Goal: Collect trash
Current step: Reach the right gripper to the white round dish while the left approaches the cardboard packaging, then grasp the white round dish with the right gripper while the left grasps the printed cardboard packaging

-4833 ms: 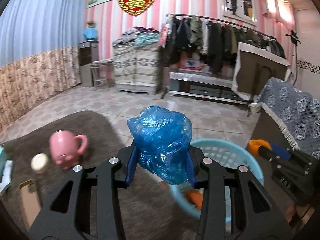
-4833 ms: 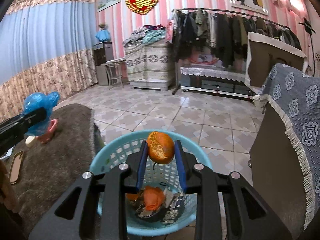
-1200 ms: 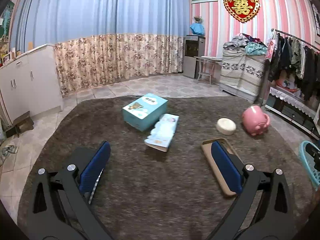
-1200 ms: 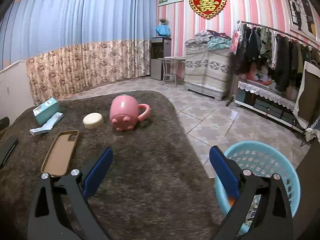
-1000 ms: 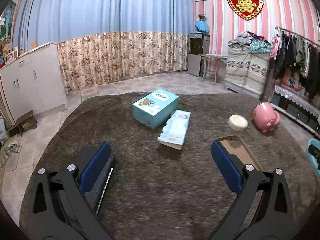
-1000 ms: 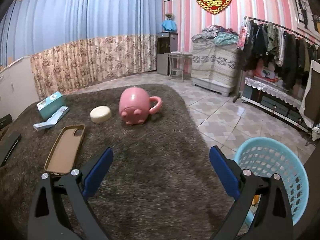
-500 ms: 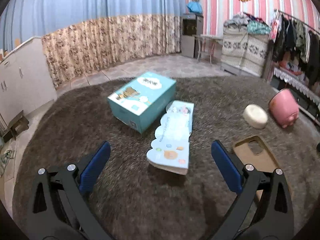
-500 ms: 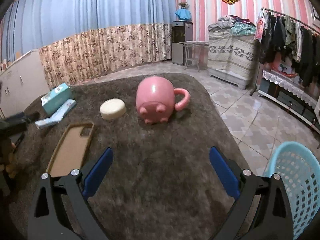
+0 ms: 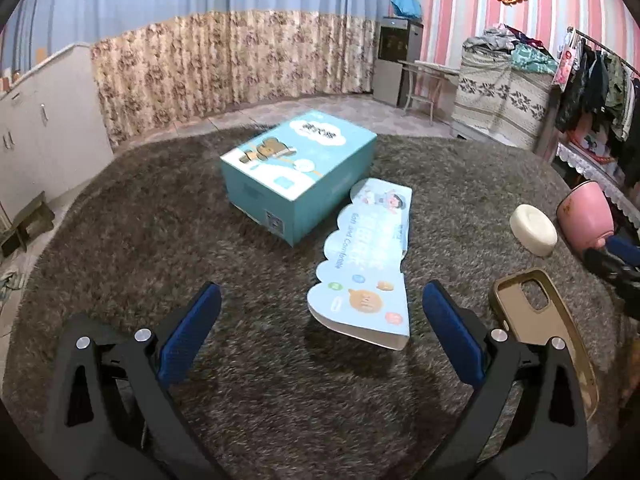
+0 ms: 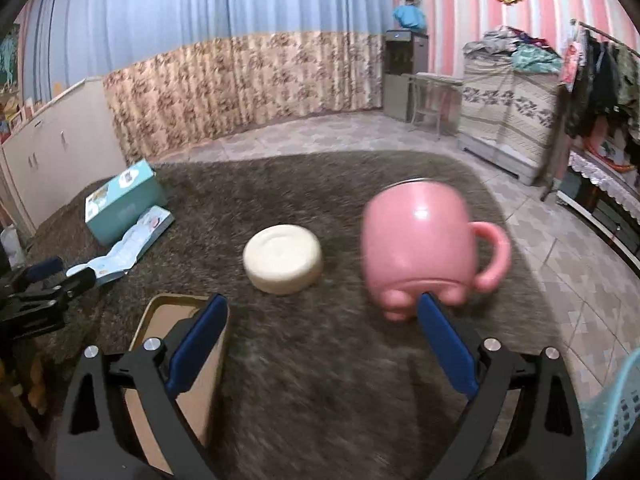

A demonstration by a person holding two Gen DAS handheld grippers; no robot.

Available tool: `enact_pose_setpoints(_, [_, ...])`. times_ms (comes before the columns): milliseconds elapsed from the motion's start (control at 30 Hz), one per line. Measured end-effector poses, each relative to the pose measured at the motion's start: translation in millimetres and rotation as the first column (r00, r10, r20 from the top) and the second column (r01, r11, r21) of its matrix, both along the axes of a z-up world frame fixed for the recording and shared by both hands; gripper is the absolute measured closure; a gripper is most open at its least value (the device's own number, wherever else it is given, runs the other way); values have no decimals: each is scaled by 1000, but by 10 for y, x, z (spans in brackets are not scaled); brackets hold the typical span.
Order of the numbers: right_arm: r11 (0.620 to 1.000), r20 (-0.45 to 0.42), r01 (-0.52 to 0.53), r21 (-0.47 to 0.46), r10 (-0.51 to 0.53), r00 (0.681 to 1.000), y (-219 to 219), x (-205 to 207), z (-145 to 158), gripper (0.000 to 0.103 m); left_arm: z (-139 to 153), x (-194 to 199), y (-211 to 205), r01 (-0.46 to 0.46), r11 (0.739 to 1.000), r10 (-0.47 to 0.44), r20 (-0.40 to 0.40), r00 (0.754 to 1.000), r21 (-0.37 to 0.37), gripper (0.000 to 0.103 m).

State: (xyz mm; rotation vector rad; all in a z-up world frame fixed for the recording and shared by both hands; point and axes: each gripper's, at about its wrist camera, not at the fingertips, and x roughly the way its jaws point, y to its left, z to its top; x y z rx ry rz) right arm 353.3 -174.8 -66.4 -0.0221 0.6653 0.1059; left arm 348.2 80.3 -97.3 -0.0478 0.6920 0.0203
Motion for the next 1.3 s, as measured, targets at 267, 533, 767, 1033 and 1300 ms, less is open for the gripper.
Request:
enact_pose_setpoints(267, [993,-23,-93,-69,92,996,364,213,-41,26,7,15,157,-66,998,66,-10,998,-22,6])
enact_pose_setpoints(533, [996,-78,-75,-56,70,994,349,391,-68,42,10,44,140,-56,998,55,-16,998,-21,6])
enact_pose_setpoints(767, [998,-111,-66,-17,64,992,327,469,-152,46,-5,85,150,-49,999,49,-26,998,-23,6])
enact_pose_setpoints(1033, [998,-71,-60,33,62,996,183,363,-91,47,-39,150,158,-33,999,31,-44,999,-40,6])
enact_pose_setpoints(1300, [1000,-22,-23,13,23,999,-129,-264,26,48,-97,222,121,8,999,-11,-69,998,-44,6])
